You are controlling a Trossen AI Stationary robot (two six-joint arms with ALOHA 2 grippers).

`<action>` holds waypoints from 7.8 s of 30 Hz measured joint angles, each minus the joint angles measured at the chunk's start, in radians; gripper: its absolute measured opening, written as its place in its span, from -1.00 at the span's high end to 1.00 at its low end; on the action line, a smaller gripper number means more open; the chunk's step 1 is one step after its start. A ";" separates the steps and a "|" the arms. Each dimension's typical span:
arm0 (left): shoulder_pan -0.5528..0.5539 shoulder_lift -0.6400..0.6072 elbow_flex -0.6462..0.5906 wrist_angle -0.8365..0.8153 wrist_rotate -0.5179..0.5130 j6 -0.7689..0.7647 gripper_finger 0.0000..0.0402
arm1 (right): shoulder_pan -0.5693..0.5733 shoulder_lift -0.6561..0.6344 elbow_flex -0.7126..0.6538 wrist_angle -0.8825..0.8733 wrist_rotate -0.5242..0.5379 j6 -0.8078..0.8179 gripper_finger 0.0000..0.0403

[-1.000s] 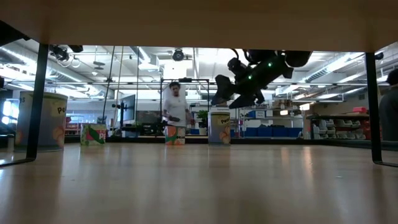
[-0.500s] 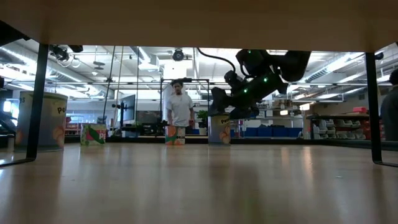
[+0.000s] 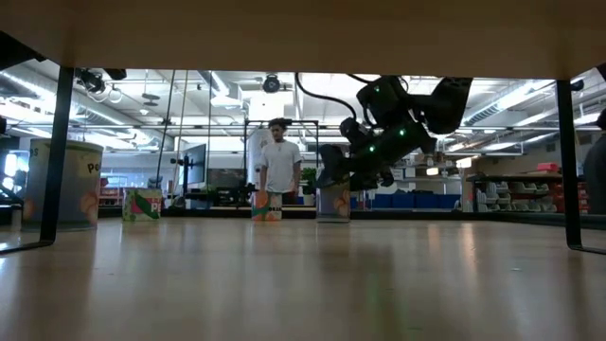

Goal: Pick and place cans onto a shelf
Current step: Put the top large canned peaches on the shelf, then put the large canned peaches on the shelf

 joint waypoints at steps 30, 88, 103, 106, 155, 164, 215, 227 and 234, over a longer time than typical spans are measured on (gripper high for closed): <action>0.000 0.000 0.000 -0.004 0.000 0.000 0.81 | 0.726 -0.288 0.542 -0.643 -0.114 0.006 -0.46; 0.000 0.005 0.000 0.014 0.000 -0.217 0.81 | 0.855 -0.042 1.055 -1.157 -0.028 0.065 -0.85; -0.001 0.050 0.139 -0.203 0.037 -0.339 0.86 | 0.734 -0.044 1.241 -1.149 0.003 0.037 -0.76; 0.000 0.129 0.303 -0.514 0.029 -0.287 0.95 | 0.713 -0.044 1.259 -1.151 0.046 0.002 -0.75; -0.092 1.031 0.703 -1.544 0.011 -0.559 -0.77 | 0.720 -0.069 1.273 -1.390 0.074 0.100 -0.75; -0.122 1.110 0.707 -1.482 -0.030 -0.565 -0.61 | 0.728 -0.069 1.273 -1.429 0.053 0.097 -0.75; -0.663 1.646 1.708 -1.266 -0.178 -0.001 -0.56 | 0.991 -0.137 1.272 -1.773 0.106 0.175 -0.75; -0.621 1.720 2.000 -1.574 -0.143 -0.017 -0.57 | 0.995 -0.136 1.272 -1.773 0.106 0.313 -0.75; -0.614 1.897 2.229 -1.812 -0.131 0.003 -0.57 | 0.988 -0.136 1.272 -1.771 0.106 0.314 -0.75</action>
